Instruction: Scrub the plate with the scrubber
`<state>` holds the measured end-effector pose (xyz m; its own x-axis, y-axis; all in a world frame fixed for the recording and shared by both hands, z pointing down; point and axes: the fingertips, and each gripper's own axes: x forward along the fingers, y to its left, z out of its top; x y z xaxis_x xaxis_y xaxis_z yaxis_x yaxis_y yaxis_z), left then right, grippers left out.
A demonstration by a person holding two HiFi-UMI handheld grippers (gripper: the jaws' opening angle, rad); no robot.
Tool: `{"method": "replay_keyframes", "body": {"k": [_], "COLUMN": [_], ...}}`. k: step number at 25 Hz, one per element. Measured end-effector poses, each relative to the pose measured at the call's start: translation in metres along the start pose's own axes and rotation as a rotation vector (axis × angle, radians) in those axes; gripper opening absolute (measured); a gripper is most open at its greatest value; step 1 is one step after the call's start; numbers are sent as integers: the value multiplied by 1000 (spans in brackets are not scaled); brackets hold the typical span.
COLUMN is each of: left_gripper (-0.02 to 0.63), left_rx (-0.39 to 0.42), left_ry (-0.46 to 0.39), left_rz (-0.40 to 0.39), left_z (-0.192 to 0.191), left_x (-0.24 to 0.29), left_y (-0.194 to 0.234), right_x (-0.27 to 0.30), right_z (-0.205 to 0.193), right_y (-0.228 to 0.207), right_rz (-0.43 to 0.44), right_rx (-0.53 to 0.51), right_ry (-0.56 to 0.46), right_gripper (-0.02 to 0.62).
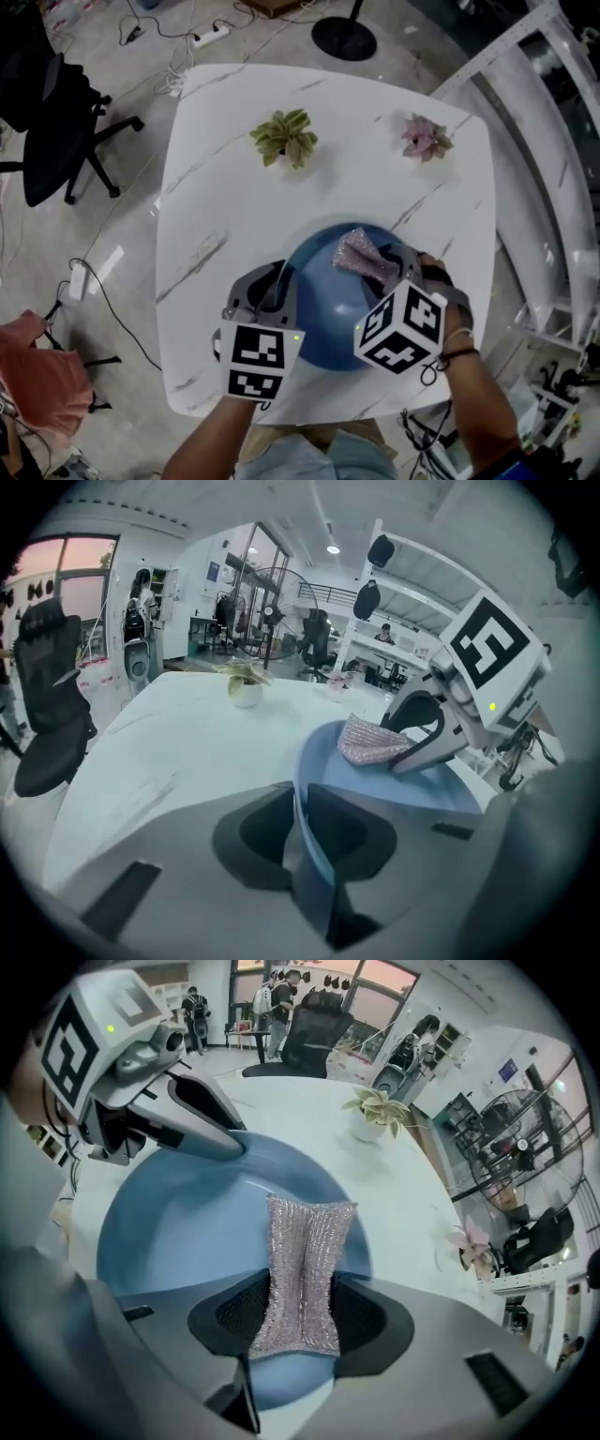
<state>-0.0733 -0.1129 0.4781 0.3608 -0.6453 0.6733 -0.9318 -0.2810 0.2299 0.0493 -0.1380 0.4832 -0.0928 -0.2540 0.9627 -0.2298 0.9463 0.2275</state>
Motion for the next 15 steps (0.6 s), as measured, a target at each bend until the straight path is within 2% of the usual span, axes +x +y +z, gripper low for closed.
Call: {"method": "replay_keyframes", "body": {"k": [6,8,11,15], "left_gripper": [44,43,40,38], "left_rx": [-14,-19,-26,-26], "left_ry": [-15,-16,-18,-21], "left_rz": [-2,-4,-8,-11], "left_z": [2,2,2,3], "left_x": [1,1,0,0], "left_y": [0,0,-1,-1], "right_x": [-4,-8,-11,-10], "right_z": [7,14,22,27], "right_y": [22,27,33,28], "right_rz": [197,255,331,356], "right_rx": [15,16,45,123], "right_ry": [-59,-92,-139,-160], "right_gripper": [374,415,452,460]}}
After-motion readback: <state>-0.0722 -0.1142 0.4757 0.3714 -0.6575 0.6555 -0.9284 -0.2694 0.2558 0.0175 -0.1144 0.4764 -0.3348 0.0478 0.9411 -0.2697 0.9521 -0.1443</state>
